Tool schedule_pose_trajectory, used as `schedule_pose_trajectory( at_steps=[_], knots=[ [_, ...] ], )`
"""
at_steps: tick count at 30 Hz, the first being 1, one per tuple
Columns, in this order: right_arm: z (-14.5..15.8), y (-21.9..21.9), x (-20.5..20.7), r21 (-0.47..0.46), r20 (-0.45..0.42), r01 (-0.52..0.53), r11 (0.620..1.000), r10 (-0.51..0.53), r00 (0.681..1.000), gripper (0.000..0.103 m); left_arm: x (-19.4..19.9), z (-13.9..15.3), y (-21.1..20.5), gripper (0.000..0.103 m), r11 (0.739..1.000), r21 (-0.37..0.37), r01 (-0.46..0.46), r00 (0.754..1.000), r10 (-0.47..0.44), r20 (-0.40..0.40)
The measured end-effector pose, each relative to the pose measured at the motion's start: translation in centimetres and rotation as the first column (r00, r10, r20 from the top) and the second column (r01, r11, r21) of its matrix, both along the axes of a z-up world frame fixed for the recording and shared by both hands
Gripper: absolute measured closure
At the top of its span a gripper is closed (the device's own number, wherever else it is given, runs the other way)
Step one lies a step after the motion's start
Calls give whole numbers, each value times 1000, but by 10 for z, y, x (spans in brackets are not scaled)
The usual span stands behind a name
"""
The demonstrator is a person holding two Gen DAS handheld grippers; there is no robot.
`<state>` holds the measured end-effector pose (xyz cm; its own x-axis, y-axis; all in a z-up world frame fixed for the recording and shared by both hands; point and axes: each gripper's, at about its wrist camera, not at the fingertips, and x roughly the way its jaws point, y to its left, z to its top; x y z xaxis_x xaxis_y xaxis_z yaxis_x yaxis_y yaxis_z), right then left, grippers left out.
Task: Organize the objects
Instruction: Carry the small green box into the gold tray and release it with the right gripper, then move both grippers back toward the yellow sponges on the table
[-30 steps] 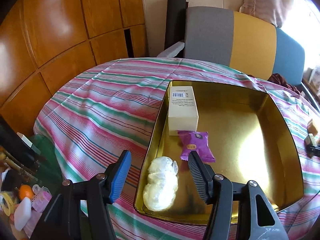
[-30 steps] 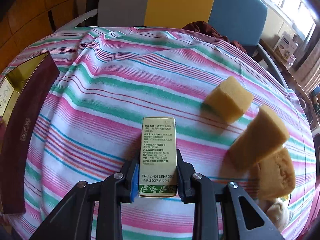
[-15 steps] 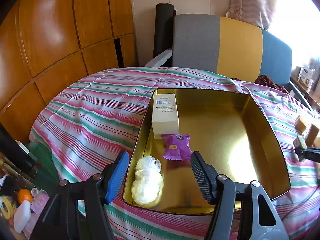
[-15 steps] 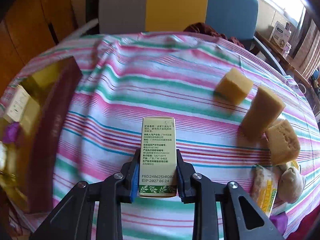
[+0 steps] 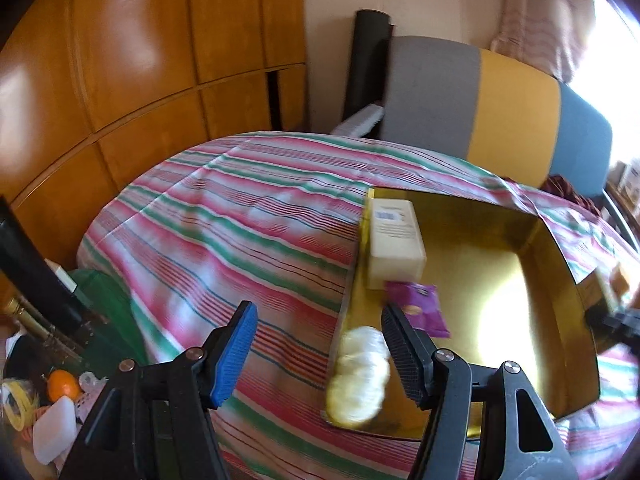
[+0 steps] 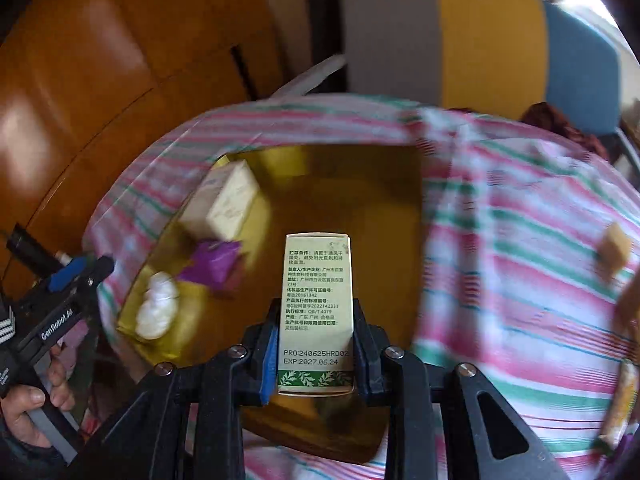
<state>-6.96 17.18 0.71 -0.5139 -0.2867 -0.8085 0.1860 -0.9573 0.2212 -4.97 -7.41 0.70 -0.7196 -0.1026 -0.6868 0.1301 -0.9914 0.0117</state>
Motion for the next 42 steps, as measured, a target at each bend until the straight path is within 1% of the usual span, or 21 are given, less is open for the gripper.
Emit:
schedule_pose_trajectory(
  at_steps=[2, 5, 6, 9, 11, 13, 15, 17, 23, 27, 30, 34, 36, 40, 42],
  knots=[
    [-11, -24, -7, 2, 34, -31, 1000, 31, 999, 74, 0, 0, -8, 35, 1000, 6, -16, 1000, 16, -3],
    [-28, -50, -13, 7, 81, -56, 998, 55, 995, 74, 1, -3, -16, 35, 999, 21, -33, 999, 33, -3],
    [-32, -57, -15, -5, 94, -70, 998, 70, 993, 73, 2, -5, -19, 35, 999, 30, -39, 999, 39, 0],
    [-43, -75, -22, -65, 131, -101, 993, 109, 985, 72, 3, -8, -22, 35, 998, 45, -43, 999, 43, 2],
    [-49, -81, -23, -149, 159, -114, 982, 138, 978, 67, 2, -8, -24, 35, 998, 51, -46, 999, 46, 4],
    [-52, -83, -20, -228, 168, -129, 965, 169, 971, 63, 2, -7, -27, 32, 997, 60, -52, 999, 52, 0],
    [-54, -85, -16, -253, 175, -132, 958, 180, 968, 63, 3, -6, -30, 30, 996, 61, -64, 998, 64, -8],
    [-51, -81, -10, -248, 163, -133, 960, 177, 971, 63, 3, -5, -31, 30, 996, 64, -63, 998, 64, -10],
    [-28, -55, 17, -140, 66, -102, 985, 112, 991, 63, 4, -6, -15, 30, 999, 49, -13, 1000, 13, -4],
    [-16, -31, 33, -72, 7, -39, 997, 39, 999, 63, 7, -8, 0, 30, 998, 45, 39, 999, -39, 1],
    [-8, -10, 45, -43, -31, 19, 999, -21, 999, 61, 10, -7, 14, 30, 996, 42, 80, 997, -80, 2],
    [-1, 25, 55, -15, -59, 97, 995, -98, 993, 60, 12, -5, 31, 29, 991, 56, 118, 993, -118, 3],
    [0, 44, 62, -6, -65, 139, 990, -139, 988, 60, 12, -3, 44, 28, 986, 56, 155, 988, -155, 1],
    [0, 84, 77, 5, -53, 225, 974, -225, 973, 60, 11, 3, 69, 28, 975, 51, 217, 976, -217, -4],
    [0, 110, 87, 14, -44, 284, 959, -283, 958, 60, 10, 8, 86, 27, 964, 48, 261, 965, -261, -12]
  ],
)
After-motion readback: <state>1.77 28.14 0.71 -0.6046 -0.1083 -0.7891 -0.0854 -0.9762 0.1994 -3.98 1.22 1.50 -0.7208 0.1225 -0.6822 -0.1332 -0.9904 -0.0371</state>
